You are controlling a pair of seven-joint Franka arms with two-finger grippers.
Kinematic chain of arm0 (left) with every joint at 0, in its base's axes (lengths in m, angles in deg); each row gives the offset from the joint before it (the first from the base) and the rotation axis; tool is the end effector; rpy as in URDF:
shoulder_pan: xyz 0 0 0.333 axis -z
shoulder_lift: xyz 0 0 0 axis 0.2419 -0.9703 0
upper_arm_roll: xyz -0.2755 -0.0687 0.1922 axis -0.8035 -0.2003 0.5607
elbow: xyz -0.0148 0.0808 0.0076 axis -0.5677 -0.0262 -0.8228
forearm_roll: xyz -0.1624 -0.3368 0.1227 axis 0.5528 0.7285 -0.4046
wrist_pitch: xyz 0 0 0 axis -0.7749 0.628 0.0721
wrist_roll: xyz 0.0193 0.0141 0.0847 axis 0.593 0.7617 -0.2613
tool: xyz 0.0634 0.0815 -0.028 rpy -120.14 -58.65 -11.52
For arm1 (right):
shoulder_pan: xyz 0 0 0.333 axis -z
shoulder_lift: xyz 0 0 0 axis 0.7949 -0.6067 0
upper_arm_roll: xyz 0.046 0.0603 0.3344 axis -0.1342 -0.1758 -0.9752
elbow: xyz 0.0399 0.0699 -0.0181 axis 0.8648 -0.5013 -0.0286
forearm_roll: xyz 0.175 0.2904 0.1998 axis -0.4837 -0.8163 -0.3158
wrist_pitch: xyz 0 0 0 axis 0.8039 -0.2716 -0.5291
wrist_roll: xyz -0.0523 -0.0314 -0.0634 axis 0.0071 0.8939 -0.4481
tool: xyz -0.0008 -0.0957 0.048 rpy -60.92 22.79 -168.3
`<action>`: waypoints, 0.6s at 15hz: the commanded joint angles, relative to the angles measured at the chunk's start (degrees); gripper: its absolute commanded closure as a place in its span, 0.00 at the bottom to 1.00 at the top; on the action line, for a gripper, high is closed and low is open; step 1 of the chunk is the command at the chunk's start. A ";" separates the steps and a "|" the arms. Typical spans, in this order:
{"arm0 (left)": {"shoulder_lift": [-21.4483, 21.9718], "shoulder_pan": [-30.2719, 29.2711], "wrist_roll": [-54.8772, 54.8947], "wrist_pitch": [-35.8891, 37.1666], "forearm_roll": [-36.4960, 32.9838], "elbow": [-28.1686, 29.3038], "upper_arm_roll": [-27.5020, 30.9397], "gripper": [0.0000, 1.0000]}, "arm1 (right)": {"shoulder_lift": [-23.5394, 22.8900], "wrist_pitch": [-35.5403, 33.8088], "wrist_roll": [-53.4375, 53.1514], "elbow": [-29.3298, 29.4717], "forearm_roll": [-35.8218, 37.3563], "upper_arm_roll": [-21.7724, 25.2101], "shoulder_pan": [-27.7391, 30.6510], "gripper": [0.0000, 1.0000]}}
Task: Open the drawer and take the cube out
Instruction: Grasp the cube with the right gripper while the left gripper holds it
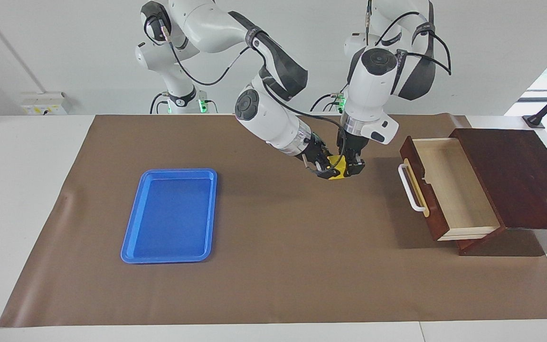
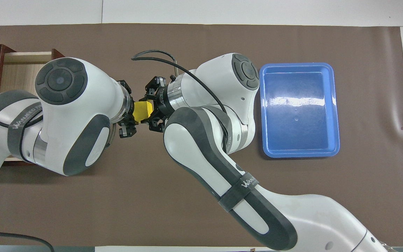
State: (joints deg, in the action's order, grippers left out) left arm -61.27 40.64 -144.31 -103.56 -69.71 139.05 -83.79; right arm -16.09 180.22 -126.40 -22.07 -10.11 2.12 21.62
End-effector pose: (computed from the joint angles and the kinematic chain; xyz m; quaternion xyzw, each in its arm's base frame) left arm 0.5345 -0.2692 0.5159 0.6844 0.7286 0.0157 0.0236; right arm 0.5959 0.4482 0.4735 -0.6919 0.6238 0.2602 0.2537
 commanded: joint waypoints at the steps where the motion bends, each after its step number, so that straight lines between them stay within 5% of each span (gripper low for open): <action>1: 0.63 0.16 -1.97 -0.20 0.62 0.50 0.13 0.88 | 0.04 2.98 -2.71 -0.59 1.22 0.13 -0.08 1.00; 3: 0.63 0.07 -1.97 -0.20 0.62 0.50 0.13 0.87 | 0.04 2.98 -2.44 -0.59 1.22 0.13 -0.08 1.00; 6: 0.63 0.07 -1.88 -0.20 0.62 0.33 0.13 0.70 | 0.04 2.98 -2.35 -0.59 1.22 0.13 0.18 1.00; 8: 0.63 -0.02 -1.88 0.06 0.62 0.24 0.13 0.00 | 0.04 2.98 -2.00 -0.59 1.22 0.04 0.18 1.00; 9: 0.72 -0.02 -1.88 0.07 0.62 0.15 0.30 0.00 | 0.04 2.98 -1.92 -0.59 1.22 0.04 0.27 1.00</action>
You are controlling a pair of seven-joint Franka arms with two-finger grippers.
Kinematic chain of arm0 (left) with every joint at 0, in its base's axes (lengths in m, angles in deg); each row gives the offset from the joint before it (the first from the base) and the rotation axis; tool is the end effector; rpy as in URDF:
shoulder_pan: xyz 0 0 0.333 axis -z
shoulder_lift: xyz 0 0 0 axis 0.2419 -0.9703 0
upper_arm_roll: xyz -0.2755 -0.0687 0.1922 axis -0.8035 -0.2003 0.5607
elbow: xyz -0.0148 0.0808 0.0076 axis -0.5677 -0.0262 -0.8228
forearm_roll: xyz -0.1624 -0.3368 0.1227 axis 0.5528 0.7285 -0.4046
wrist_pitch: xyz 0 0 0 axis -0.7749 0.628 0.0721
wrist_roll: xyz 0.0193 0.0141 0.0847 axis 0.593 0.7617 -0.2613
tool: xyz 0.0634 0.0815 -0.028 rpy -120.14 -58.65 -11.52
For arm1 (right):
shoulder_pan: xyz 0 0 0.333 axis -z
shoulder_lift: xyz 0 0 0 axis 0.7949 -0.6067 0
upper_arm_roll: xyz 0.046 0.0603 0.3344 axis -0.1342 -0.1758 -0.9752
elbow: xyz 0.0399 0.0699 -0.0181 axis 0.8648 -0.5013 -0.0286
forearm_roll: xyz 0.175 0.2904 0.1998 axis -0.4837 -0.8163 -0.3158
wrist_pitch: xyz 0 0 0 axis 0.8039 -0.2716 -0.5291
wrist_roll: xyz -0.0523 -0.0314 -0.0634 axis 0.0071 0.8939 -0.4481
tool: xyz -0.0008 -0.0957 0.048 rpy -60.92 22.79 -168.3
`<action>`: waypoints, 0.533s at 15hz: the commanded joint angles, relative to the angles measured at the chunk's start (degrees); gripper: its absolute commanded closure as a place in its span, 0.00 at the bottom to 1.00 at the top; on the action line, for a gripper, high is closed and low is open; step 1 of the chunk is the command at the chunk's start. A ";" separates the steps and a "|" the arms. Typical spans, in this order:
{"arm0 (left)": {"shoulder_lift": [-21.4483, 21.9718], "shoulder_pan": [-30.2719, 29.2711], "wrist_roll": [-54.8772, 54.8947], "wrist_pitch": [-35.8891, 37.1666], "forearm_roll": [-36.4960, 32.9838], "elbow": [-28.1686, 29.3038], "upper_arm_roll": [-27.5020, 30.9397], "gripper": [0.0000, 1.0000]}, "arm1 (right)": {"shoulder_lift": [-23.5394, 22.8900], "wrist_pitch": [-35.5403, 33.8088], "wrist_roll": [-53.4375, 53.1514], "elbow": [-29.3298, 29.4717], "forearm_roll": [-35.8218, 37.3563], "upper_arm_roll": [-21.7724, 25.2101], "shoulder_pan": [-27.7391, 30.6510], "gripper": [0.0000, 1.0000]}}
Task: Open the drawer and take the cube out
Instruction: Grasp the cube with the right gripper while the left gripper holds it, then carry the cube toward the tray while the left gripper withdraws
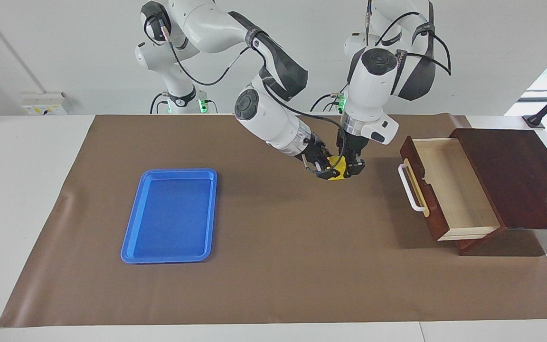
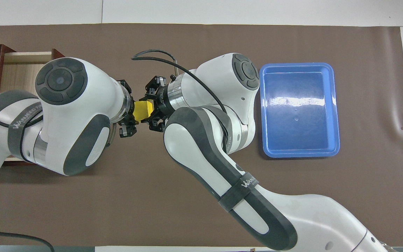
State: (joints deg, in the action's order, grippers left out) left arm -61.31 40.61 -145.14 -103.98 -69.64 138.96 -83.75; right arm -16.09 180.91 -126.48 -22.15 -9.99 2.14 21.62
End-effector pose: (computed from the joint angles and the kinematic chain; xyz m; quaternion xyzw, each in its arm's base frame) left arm 0.5357 -0.2691 0.5169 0.6784 0.7339 0.0161 0.0278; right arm 0.5972 0.4474 0.4737 -0.6902 0.6258 0.2565 0.2573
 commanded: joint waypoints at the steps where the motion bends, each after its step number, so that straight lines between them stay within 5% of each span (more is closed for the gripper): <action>1: 0.93 -0.25 -1.06 0.66 0.56 0.24 0.34 0.00 | 0.04 2.28 -1.84 -0.51 1.11 0.02 0.27 1.00; 8: 3.03 -7.71 5.95 1.36 0.47 4.10 0.34 0.00 | -0.04 2.20 -0.62 -0.77 0.85 0.02 1.14 1.00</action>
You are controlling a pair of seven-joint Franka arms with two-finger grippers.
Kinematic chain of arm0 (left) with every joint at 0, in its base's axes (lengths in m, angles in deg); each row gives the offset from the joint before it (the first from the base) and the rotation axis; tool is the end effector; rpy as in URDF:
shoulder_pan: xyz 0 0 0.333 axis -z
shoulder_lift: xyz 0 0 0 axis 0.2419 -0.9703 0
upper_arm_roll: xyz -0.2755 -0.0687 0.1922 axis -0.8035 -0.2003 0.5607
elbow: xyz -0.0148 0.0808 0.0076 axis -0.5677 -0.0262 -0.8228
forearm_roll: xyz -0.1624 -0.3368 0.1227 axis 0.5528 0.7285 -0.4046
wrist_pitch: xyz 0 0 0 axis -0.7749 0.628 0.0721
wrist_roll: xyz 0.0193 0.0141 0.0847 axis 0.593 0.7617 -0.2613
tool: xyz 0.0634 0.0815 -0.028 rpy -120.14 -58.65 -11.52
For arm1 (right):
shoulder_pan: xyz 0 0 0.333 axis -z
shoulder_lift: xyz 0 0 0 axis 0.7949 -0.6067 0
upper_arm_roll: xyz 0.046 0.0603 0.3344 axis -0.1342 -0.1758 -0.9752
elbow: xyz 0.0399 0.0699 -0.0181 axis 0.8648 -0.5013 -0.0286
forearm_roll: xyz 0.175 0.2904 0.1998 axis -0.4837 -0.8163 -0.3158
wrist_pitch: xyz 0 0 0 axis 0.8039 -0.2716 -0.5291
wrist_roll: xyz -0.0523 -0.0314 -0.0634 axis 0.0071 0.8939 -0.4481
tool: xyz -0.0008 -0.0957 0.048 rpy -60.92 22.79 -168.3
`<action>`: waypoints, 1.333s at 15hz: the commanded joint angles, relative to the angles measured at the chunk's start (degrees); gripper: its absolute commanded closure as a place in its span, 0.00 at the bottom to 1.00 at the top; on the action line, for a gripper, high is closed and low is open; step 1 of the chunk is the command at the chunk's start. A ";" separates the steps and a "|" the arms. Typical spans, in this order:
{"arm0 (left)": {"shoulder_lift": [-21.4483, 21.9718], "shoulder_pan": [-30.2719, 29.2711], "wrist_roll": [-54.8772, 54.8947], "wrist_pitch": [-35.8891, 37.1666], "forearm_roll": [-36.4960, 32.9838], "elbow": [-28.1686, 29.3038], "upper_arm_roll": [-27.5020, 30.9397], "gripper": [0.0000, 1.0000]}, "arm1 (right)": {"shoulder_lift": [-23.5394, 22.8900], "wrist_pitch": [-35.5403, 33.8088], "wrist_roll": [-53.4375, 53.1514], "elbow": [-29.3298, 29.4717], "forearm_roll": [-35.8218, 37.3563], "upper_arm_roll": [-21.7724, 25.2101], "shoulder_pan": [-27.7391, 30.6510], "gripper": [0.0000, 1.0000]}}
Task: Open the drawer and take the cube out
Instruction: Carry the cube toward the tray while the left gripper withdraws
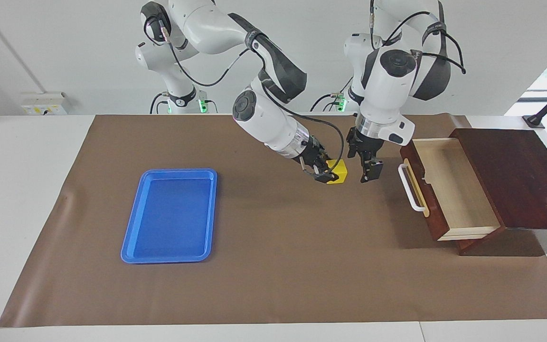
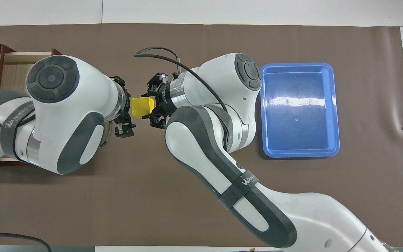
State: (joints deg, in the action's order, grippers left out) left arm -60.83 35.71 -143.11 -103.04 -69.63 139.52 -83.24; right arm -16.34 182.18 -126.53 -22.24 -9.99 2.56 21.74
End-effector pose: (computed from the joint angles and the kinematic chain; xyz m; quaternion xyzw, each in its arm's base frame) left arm 0.5543 -0.2158 0.5157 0.6566 0.7539 0.0152 0.0182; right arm 0.6034 0.4421 0.4711 -0.6844 0.6325 0.2489 0.2637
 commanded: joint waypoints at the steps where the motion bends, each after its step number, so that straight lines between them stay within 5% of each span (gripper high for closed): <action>1: 2.91 -3.95 5.77 0.34 0.45 4.25 -0.17 0.00 | 0.29 0.49 0.75 -1.12 0.33 -0.40 3.11 1.00; 11: 2.30 -16.08 22.55 -5.46 -0.52 7.42 -0.08 0.00 | 2.22 -10.31 15.88 -6.56 -4.95 -0.40 26.67 1.00; 20: 2.12 -24.87 32.50 -7.39 -0.95 7.68 -0.08 0.00 | 8.64 -17.18 36.59 -22.37 -6.18 -0.31 41.88 1.00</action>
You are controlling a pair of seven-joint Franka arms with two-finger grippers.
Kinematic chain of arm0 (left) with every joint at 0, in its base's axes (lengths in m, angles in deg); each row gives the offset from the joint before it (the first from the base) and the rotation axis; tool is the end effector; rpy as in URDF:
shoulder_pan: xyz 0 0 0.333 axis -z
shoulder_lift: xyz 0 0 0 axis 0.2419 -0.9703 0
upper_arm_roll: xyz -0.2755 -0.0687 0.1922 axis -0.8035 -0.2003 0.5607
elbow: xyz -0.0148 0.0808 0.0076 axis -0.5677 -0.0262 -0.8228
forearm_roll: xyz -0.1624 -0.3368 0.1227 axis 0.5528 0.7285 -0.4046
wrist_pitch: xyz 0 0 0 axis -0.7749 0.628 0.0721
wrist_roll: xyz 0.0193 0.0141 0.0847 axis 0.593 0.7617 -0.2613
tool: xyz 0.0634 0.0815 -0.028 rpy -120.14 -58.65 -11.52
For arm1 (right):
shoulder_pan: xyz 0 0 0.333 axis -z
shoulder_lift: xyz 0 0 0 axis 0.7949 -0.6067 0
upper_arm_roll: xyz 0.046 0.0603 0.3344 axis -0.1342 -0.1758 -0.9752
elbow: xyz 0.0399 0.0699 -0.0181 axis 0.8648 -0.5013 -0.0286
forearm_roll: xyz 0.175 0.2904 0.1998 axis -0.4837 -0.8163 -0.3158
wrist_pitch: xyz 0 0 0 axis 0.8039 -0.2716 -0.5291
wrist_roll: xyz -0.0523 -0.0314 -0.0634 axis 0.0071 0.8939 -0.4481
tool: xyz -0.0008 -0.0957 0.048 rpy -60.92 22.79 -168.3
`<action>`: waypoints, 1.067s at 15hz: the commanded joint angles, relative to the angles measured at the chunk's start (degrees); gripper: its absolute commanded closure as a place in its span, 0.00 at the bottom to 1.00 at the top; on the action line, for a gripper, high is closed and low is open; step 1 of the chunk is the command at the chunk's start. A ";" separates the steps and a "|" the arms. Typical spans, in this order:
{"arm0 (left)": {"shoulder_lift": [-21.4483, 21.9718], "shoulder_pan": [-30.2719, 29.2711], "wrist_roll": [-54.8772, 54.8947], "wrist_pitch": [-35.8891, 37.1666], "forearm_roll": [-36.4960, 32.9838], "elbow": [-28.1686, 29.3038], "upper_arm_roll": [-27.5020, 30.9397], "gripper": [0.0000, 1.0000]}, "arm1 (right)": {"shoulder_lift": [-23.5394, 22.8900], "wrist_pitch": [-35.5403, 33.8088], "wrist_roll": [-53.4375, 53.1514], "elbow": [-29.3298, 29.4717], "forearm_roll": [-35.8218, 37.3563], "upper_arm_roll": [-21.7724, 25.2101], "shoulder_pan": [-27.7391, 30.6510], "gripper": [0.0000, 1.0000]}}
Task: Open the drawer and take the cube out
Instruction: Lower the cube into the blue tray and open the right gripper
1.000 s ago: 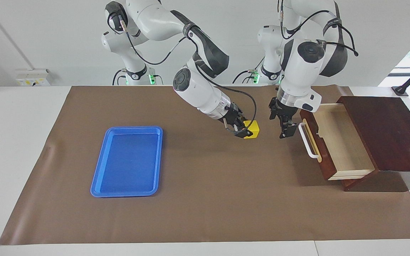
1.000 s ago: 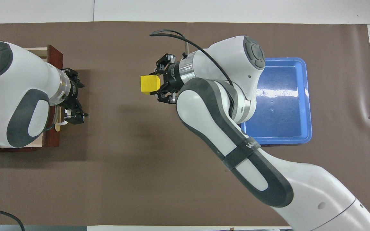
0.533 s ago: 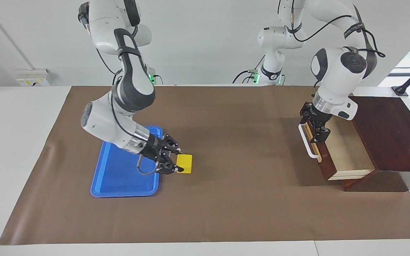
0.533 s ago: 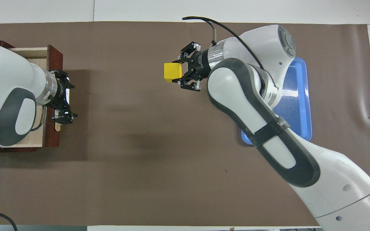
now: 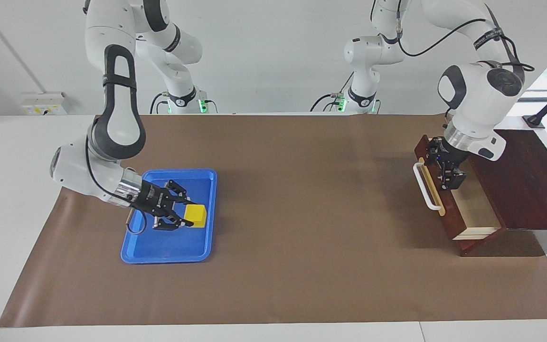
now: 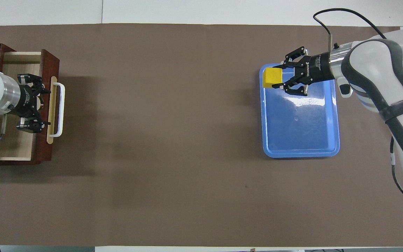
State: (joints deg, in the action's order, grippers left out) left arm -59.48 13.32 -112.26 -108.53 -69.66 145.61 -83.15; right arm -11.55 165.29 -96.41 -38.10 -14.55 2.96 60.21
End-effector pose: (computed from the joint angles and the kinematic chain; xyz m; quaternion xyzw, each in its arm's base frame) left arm 0.5827 0.0121 0.4873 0.7103 0.7032 0.0265 0.0140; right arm 0.6692 0.0067 0.3817 -0.6333 0.6752 0.2663 0.2688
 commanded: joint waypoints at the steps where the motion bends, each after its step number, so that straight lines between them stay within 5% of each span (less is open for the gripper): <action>1: 0.77 -2.92 2.09 -1.90 -0.92 1.67 -0.07 0.00 | 4.46 -0.20 8.59 -8.53 -1.63 -0.71 4.47 1.00; 8: 0.86 -7.93 9.12 -2.08 -0.92 1.67 -0.16 0.00 | 4.20 4.54 16.61 -17.51 -4.43 -0.63 7.21 1.00; 16: 1.03 -9.26 15.34 -0.16 -0.92 0.80 -0.16 0.00 | 4.55 8.24 17.05 -20.15 -4.62 -0.63 5.98 1.00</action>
State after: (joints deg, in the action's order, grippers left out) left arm -59.46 4.76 -99.87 -109.59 -69.67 145.82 -83.34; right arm -8.49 171.71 -80.64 -55.92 -17.96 2.64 66.29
